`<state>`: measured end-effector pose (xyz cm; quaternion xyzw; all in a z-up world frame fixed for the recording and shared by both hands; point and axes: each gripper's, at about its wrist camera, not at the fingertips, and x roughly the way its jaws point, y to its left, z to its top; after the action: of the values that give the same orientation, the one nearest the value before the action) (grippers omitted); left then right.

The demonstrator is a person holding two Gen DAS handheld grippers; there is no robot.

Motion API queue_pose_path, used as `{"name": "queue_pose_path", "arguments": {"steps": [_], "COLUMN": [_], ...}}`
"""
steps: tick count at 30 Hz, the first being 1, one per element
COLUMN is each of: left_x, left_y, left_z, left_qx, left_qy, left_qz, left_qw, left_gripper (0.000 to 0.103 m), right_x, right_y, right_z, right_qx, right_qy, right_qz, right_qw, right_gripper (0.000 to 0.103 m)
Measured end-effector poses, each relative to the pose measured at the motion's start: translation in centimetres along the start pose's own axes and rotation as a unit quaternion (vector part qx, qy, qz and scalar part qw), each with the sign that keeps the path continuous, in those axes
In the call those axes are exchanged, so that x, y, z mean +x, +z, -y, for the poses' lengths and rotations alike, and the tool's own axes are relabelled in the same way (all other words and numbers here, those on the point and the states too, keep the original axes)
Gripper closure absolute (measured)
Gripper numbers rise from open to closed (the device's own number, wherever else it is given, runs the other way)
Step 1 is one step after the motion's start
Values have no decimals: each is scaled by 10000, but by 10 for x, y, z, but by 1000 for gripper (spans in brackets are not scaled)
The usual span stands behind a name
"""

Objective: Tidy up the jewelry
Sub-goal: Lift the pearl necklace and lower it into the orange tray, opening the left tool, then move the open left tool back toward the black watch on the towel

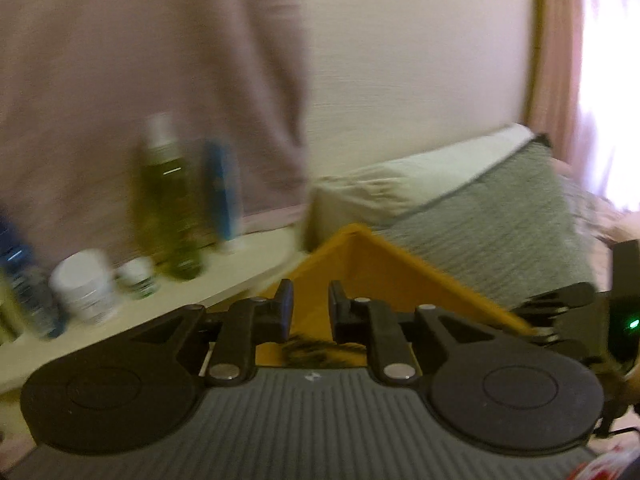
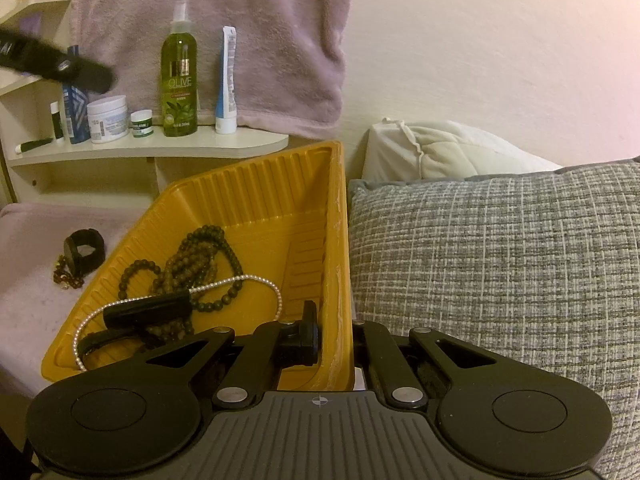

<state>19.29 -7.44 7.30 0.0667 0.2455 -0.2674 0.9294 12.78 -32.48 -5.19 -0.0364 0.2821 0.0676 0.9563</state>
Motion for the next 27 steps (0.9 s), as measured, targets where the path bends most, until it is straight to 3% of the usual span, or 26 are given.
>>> {"name": "queue_pose_path", "arguments": {"steps": [7, 12, 18, 22, 27], "left_x": [-29, -38, -28, -23, -6], "left_y": [-46, -86, -123, -142, -151], "left_z": [-58, -82, -78, -68, -52], "left_qx": [-493, -916, -1117, -1162, -1021], "left_qy": [1198, 1647, 1736, 1629, 1482], "left_qz": [-39, -195, -442, -574, -757], "left_qw": [9916, 9819, 9775, 9781, 9808], "left_gripper": [82, 78, 76, 70, 69], "right_x": [0, -1, -1, 0, 1], "right_y": [0, -1, -2, -1, -1], "right_z": [0, 1, 0, -1, 0], "right_qx": [15, 38, 13, 2, -6], "right_qy": [-15, -22, -40, -50, -54], "right_qz": [-15, -30, -36, -47, -63], "right_qw": [10000, 10000, 10000, 10000, 10000], "right_gripper": [99, 100, 100, 100, 100]}}
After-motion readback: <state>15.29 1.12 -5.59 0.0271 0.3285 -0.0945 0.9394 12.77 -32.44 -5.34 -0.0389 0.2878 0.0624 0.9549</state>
